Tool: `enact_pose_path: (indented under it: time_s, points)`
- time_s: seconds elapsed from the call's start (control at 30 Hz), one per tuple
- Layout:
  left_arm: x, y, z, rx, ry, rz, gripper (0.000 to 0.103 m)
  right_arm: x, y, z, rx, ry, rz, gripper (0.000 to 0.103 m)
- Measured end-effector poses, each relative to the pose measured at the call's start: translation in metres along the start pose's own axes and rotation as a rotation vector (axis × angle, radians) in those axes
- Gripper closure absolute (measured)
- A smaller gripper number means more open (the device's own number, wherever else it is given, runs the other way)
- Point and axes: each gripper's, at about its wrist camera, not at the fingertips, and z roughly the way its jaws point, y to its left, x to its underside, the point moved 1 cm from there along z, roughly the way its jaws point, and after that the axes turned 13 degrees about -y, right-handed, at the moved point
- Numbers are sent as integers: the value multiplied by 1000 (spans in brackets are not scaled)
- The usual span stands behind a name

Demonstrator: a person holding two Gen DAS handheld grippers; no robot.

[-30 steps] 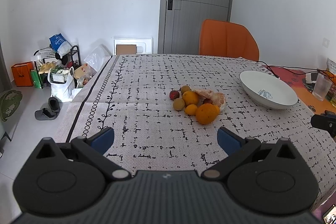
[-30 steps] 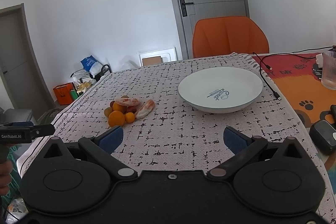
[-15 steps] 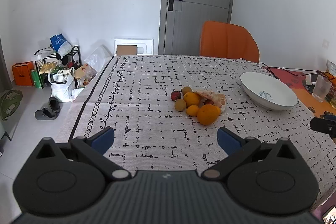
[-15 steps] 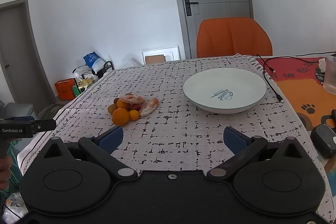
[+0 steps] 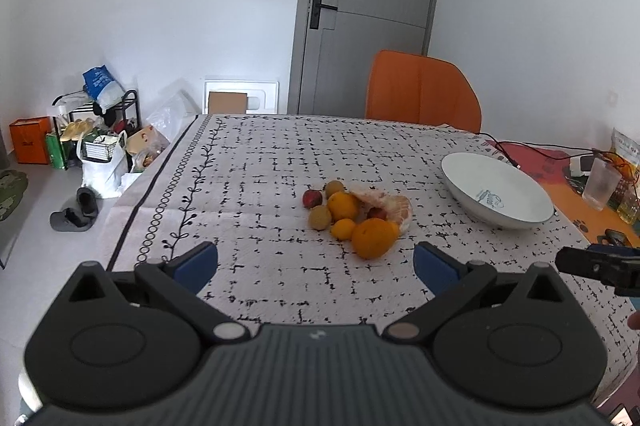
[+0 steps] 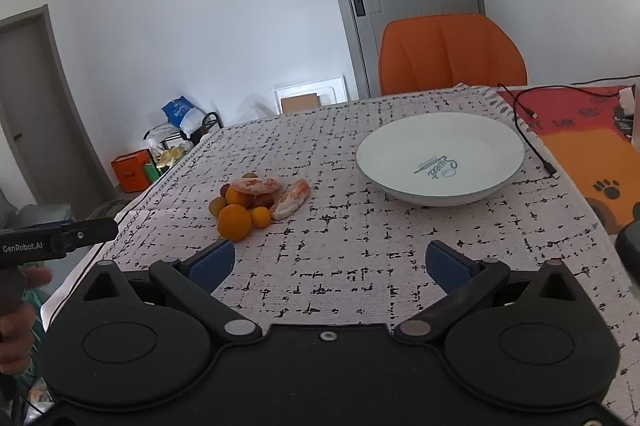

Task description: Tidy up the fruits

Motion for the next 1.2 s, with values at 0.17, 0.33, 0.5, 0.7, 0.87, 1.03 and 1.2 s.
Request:
enact_pose_path:
  time_s: [0.17,0.33,0.5,0.7,0.87,1.03,1.2]
  points:
    - [5,-4,14,33,11,-14,0,1,0,12,-20,12,6,0]
    - [10,-9,27,45,7,7,0,4,0,29,-23,38,11,0]
    - [13,-12,41,56,12,-1,1,4,0,43,-12,41,-1,0]
    - [13,-16,59,46,17,-1,1,4,-1,62,-10,59,-14,0]
    - [16,-18,74,54,29,-19,2,2,-3,76,-6,56,-11,0]
    - [17,-19,86,60,23,-41,7,0,-6,88,-25,53,7,0]
    - [20,-21,102,71,51,-53,25,3,-8,98,-63,68,28,0]
